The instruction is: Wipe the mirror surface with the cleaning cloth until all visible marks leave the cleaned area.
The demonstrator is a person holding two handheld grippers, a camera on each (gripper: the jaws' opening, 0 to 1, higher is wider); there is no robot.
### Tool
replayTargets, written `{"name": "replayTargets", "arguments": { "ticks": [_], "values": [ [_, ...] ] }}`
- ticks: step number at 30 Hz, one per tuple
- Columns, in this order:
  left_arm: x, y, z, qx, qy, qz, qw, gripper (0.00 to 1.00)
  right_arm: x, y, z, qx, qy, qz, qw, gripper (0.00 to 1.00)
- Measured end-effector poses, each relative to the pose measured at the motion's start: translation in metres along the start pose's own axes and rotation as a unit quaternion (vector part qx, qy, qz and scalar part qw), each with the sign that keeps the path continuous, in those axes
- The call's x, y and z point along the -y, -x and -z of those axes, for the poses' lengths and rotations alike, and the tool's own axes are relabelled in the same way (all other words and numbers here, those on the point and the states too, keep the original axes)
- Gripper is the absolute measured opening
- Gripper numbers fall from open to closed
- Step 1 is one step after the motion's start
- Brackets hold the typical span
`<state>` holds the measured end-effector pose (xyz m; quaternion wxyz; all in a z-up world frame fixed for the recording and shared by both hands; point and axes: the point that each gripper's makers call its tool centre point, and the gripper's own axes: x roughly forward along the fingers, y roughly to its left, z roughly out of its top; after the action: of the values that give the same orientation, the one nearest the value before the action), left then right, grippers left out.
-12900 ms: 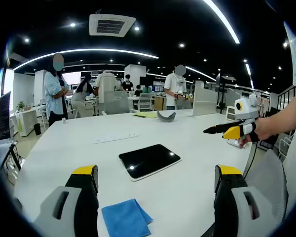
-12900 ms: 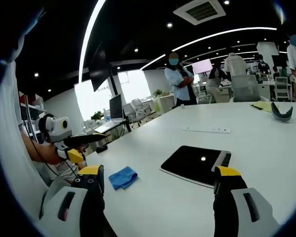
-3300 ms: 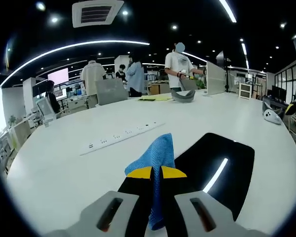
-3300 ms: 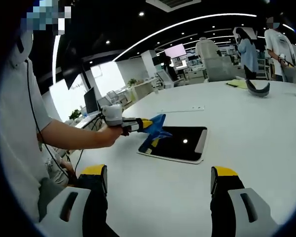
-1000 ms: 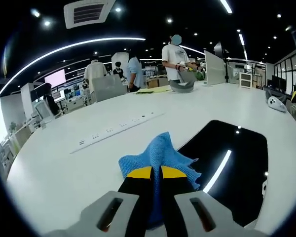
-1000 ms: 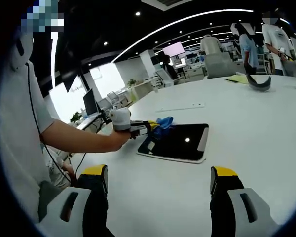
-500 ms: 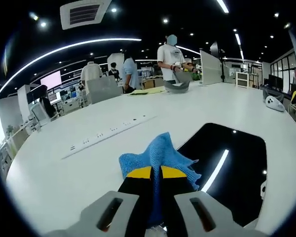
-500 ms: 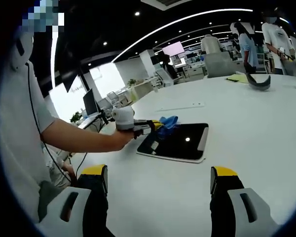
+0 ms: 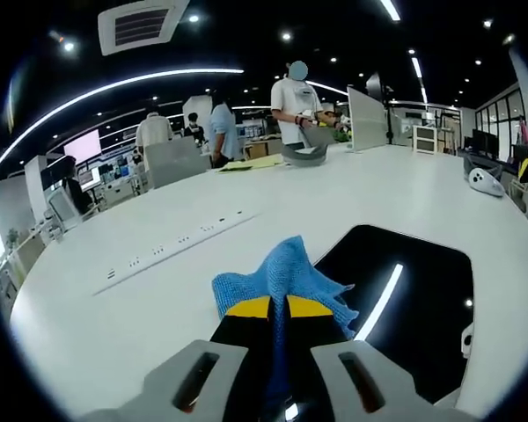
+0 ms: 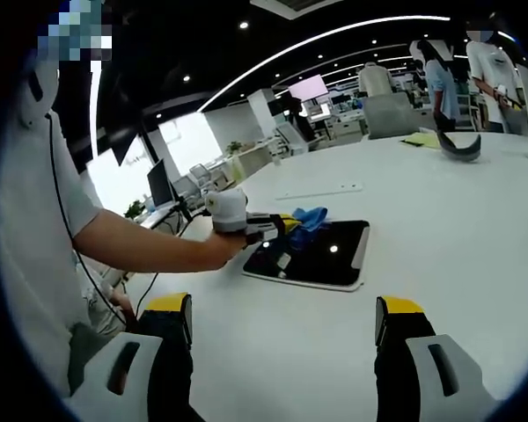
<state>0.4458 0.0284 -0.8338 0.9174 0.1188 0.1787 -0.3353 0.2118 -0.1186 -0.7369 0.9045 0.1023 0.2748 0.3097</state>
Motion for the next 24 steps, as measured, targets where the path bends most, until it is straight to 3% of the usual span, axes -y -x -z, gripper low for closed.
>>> {"name": "replayTargets", "arguments": {
  "ticks": [24],
  "values": [
    [0.039, -0.032, -0.018, -0.002, -0.018, 0.036, 0.9992, 0.02, 0.007, 0.003, 0.0, 0.005, -0.007, 0.006, 0.9999, 0.85]
  ]
}}
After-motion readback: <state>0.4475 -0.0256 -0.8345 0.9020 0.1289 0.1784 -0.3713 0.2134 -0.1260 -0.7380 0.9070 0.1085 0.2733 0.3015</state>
